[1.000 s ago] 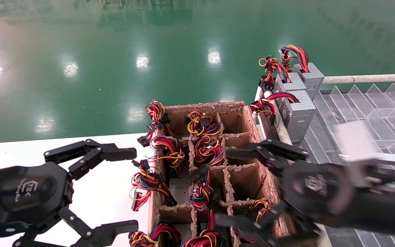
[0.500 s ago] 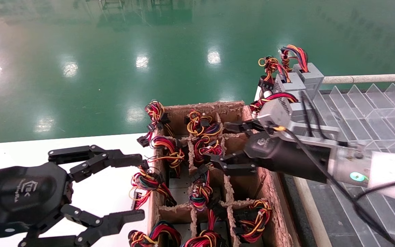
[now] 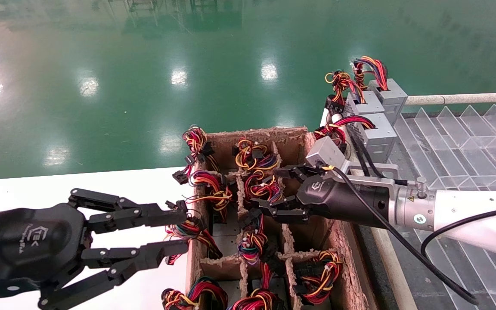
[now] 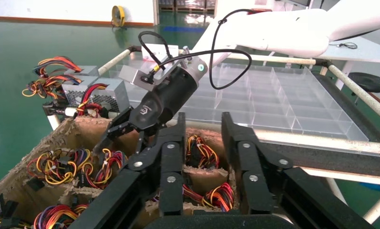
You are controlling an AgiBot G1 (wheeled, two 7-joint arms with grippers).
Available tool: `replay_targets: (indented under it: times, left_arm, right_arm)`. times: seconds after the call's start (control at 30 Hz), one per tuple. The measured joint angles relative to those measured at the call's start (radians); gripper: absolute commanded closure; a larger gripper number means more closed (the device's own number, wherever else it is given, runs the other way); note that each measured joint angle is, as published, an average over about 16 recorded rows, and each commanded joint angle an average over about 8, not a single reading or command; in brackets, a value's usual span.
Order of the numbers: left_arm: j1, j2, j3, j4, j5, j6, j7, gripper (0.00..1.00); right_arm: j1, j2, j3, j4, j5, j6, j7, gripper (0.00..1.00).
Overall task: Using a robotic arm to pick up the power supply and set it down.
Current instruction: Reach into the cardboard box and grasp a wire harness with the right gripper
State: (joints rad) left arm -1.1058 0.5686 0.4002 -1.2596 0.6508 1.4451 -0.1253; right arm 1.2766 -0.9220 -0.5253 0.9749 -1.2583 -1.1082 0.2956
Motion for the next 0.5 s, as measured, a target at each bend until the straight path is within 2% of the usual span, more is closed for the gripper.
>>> replay_targets:
  times: [0.5]
  left_arm:
    - [0.000, 0.000, 0.000, 0.000, 0.000, 0.000, 0.000, 1.00]
  right_arm:
    - [-0.004, 0.020, -0.011, 0.028, -0.025, -0.002, 0.005, 1.00]
